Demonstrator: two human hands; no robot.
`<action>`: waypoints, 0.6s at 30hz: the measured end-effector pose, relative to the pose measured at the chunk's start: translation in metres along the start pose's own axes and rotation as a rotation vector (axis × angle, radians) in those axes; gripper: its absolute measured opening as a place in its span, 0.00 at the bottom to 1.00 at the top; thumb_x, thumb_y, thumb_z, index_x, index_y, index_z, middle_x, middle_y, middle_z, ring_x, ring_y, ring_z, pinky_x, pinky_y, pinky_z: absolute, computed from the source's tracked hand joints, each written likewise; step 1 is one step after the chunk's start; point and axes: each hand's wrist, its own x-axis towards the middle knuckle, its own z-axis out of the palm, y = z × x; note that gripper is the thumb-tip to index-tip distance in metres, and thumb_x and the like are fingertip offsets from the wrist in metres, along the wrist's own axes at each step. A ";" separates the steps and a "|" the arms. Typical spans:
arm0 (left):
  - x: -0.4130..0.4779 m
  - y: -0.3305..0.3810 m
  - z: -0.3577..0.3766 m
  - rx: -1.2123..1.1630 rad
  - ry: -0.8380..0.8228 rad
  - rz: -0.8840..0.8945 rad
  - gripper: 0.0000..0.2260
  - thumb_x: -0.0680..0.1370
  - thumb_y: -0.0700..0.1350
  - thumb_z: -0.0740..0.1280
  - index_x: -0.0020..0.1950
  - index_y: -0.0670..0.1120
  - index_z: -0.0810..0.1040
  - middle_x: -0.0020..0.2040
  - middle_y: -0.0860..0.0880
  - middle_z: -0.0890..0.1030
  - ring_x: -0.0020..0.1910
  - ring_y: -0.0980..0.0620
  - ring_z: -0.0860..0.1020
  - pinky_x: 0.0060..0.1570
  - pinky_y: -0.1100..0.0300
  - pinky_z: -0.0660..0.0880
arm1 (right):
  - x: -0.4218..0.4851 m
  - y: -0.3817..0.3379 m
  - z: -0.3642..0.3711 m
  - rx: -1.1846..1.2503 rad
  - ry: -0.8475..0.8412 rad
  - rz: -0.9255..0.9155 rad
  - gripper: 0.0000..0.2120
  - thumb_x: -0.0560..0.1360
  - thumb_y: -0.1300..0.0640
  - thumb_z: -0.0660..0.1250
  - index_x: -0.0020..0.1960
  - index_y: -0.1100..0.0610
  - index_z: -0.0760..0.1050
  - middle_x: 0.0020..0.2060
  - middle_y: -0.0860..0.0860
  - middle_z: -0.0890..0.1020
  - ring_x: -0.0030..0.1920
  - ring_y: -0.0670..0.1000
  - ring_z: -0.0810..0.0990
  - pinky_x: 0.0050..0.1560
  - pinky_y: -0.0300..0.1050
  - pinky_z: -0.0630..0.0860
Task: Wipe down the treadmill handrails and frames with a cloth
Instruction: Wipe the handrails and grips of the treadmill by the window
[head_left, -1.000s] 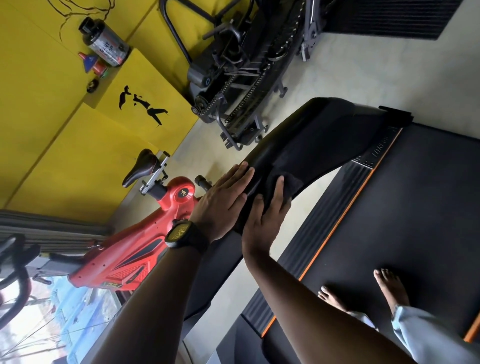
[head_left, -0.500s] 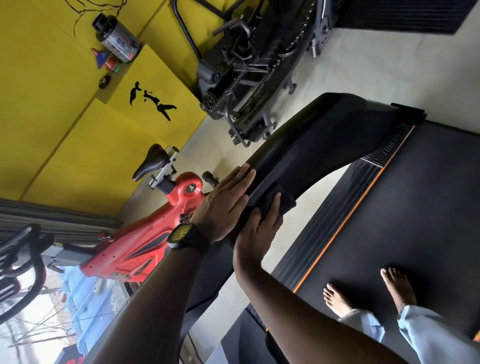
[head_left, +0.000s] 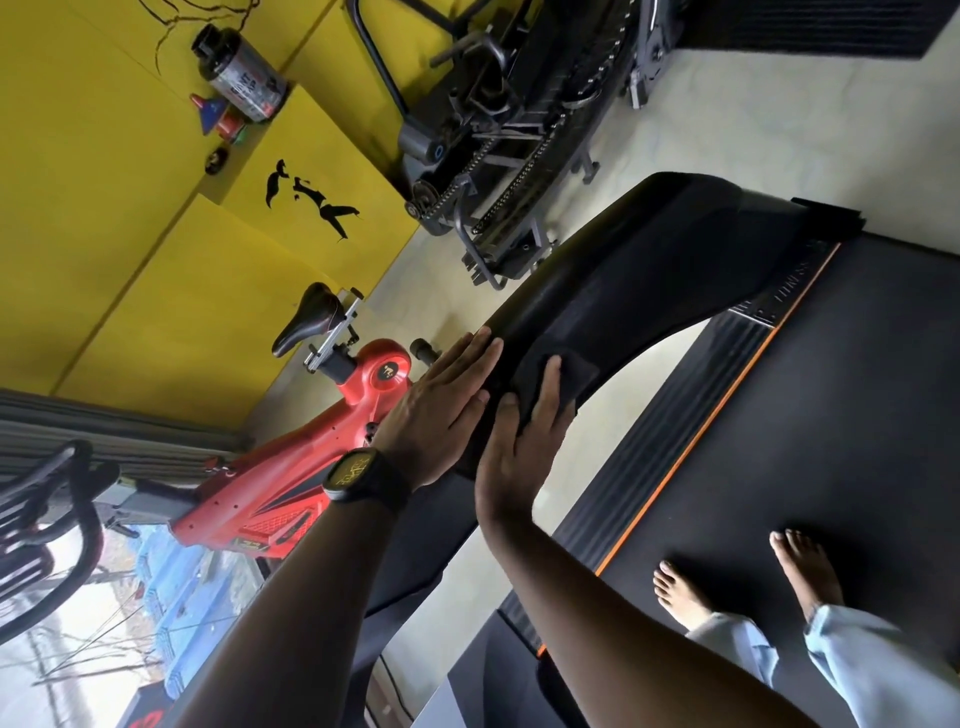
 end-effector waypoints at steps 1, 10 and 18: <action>-0.001 0.000 -0.001 -0.006 -0.002 -0.002 0.24 0.85 0.48 0.54 0.81 0.53 0.53 0.79 0.58 0.49 0.79 0.61 0.45 0.74 0.68 0.41 | 0.002 0.002 0.004 0.027 0.033 0.115 0.27 0.82 0.46 0.55 0.81 0.48 0.59 0.78 0.55 0.63 0.74 0.57 0.67 0.70 0.53 0.70; -0.005 -0.003 0.000 0.022 0.011 0.006 0.24 0.85 0.49 0.52 0.81 0.52 0.54 0.80 0.56 0.51 0.79 0.59 0.47 0.76 0.65 0.43 | -0.017 -0.007 0.001 -0.049 -0.059 -0.030 0.28 0.83 0.45 0.53 0.81 0.53 0.59 0.79 0.58 0.61 0.76 0.57 0.62 0.75 0.43 0.61; -0.021 -0.003 -0.004 -0.035 0.026 -0.046 0.24 0.84 0.48 0.53 0.81 0.52 0.54 0.78 0.59 0.50 0.78 0.63 0.45 0.72 0.72 0.39 | -0.025 -0.006 0.004 -0.047 -0.029 0.114 0.24 0.84 0.49 0.54 0.76 0.56 0.68 0.79 0.57 0.62 0.74 0.58 0.64 0.72 0.52 0.68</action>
